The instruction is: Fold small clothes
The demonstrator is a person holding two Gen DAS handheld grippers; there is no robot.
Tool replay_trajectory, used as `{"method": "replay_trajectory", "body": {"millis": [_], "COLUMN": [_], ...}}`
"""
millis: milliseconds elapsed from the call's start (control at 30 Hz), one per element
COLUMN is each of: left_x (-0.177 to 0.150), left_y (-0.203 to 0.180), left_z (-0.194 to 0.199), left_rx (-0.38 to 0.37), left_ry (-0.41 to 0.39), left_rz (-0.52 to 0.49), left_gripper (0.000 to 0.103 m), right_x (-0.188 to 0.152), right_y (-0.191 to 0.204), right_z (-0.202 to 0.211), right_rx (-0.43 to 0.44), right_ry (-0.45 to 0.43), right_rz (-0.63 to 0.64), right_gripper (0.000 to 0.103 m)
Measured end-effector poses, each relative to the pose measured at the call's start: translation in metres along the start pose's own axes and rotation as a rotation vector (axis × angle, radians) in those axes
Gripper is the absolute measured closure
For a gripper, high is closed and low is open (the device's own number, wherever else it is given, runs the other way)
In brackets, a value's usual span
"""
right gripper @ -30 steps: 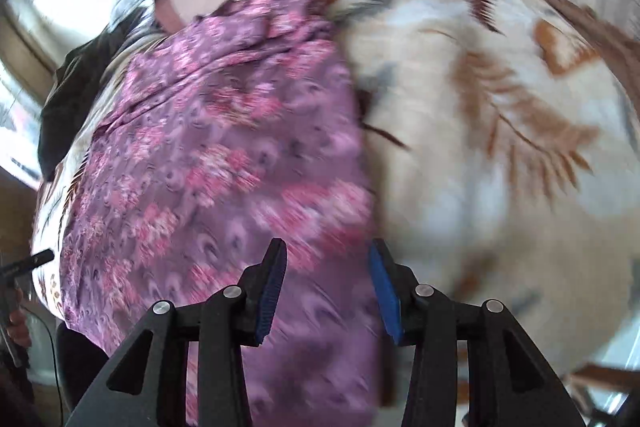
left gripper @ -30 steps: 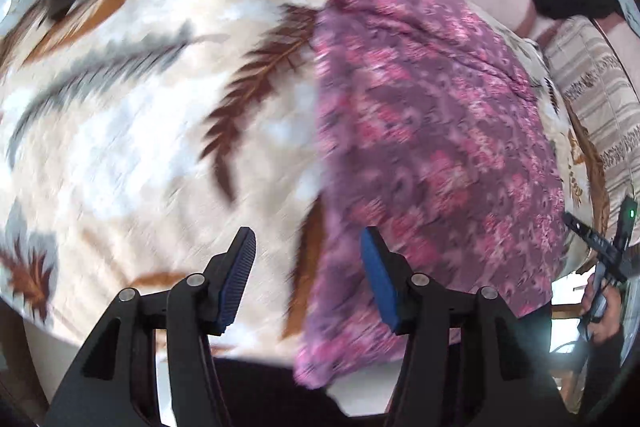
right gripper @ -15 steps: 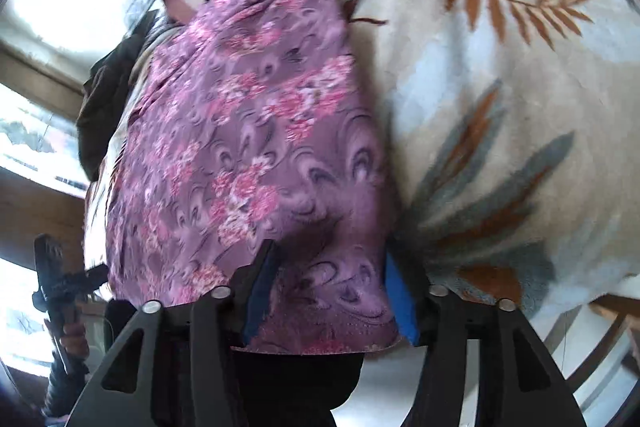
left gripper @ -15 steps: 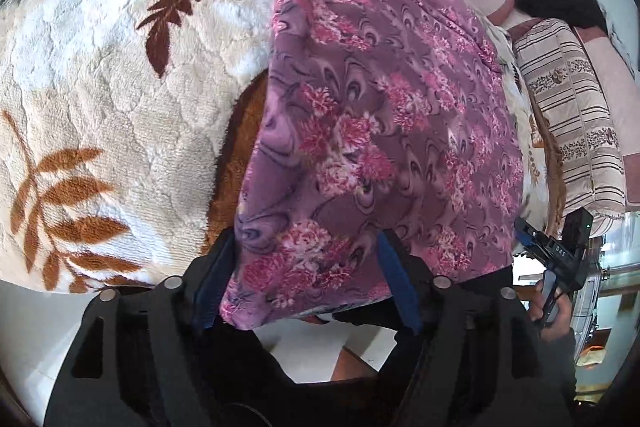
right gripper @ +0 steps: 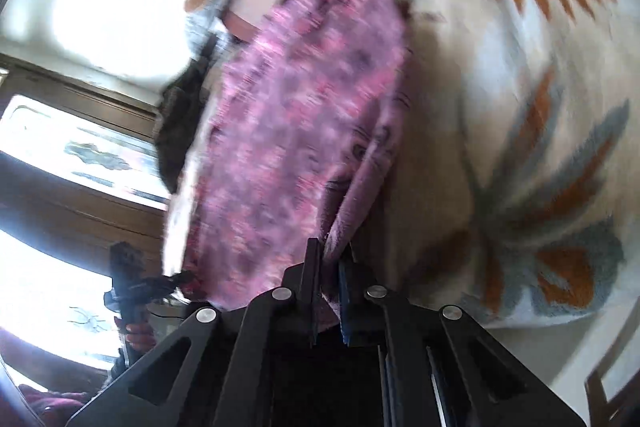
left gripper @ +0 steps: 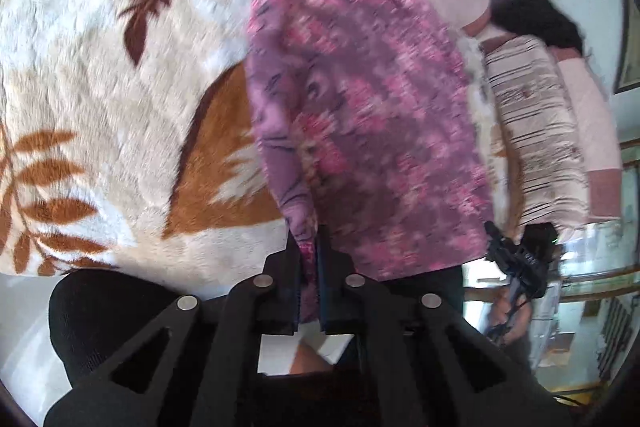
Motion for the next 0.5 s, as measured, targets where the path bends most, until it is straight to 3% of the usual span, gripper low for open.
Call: {"method": "replay_trajectory", "body": {"millis": [267, 500], "left_x": [0.037, 0.086], "left_y": [-0.032, -0.041], "left_z": [0.029, 0.038], "left_rx": [-0.113, -0.162], "left_ry": [-0.092, -0.155], "left_rz": [-0.001, 0.045], "left_gripper": [0.099, 0.099], "right_x": [0.042, 0.095], "right_y": [0.027, 0.036], "right_z": [0.009, 0.001], "right_rx": [0.084, 0.116], "right_ry": [-0.136, -0.230], "right_rz": [0.005, -0.033], "right_gripper": [0.096, 0.096]}}
Point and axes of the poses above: each gripper's, at about its wrist camera, not at the fingertips, and z roughly against the way its jaws point, y to its left, x to its top, the point moved 5 cm from there along -z, roughly the way its jaws point, and after that the axes turned 8 degrees about z, right-handed, at the moved point
